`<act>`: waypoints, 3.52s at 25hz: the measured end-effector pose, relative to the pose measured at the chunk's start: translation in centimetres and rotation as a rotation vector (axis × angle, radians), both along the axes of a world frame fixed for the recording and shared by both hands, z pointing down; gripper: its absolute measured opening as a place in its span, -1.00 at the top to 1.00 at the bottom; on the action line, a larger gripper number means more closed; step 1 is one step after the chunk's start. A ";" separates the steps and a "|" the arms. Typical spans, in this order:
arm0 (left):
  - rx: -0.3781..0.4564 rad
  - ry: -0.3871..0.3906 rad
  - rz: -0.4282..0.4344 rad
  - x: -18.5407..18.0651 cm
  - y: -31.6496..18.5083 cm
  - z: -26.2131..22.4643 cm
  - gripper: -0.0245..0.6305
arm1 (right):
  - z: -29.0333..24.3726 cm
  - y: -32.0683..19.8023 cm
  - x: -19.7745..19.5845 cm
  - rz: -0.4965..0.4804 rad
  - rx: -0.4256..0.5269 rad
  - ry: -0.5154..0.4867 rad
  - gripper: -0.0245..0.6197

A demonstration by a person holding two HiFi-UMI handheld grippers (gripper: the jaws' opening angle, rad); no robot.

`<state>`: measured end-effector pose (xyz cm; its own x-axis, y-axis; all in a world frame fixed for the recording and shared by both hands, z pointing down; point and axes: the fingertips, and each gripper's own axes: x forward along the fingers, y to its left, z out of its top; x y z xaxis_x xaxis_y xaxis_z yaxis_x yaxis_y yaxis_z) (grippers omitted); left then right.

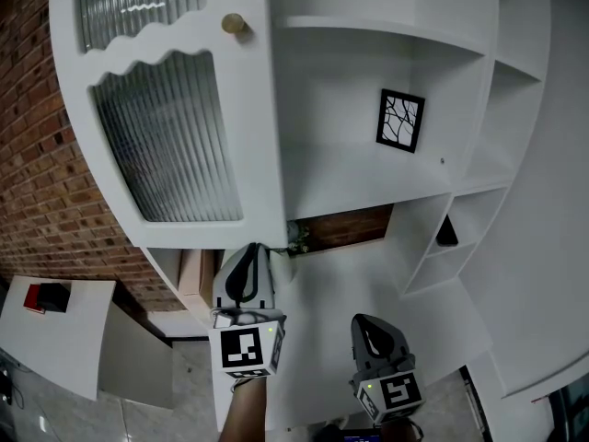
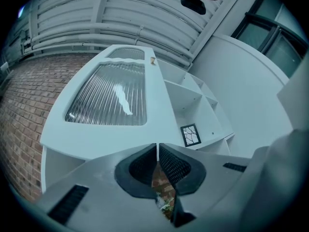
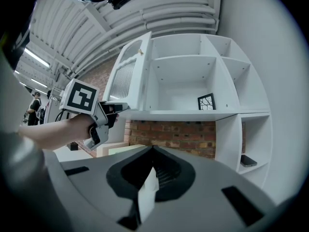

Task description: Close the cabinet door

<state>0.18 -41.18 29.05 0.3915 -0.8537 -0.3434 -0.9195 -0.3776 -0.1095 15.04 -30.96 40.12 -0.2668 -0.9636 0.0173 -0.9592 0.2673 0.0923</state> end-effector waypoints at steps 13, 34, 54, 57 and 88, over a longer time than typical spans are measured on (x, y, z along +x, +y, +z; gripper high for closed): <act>0.006 -0.003 -0.013 0.2 -1.9 0.0 0.86 | 0.7 -2.5 0.3 -0.015 -0.004 -0.027 0.92; -0.040 -0.015 0.014 0.2 -3.5 0.4 0.87 | -0.1 -3.5 -0.2 -0.052 0.001 -0.011 0.92; -0.205 0.001 0.041 -6.2 8.0 7.0 0.86 | -0.7 4.3 -5.0 -0.013 0.005 -0.004 0.92; -0.237 0.009 0.044 -7.4 10.1 8.0 0.86 | -0.8 6.1 -5.8 -0.001 0.004 -0.006 0.92; -0.265 0.030 0.081 -10.0 17.5 9.3 0.86 | -0.7 11.8 -8.1 0.004 0.026 -0.024 0.92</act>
<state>-9.80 -23.67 38.40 0.4550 -0.8817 -0.1252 -0.8865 -0.4617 0.0296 6.93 -19.16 39.46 -0.2635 -0.9646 -0.0140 -0.9621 0.2617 0.0763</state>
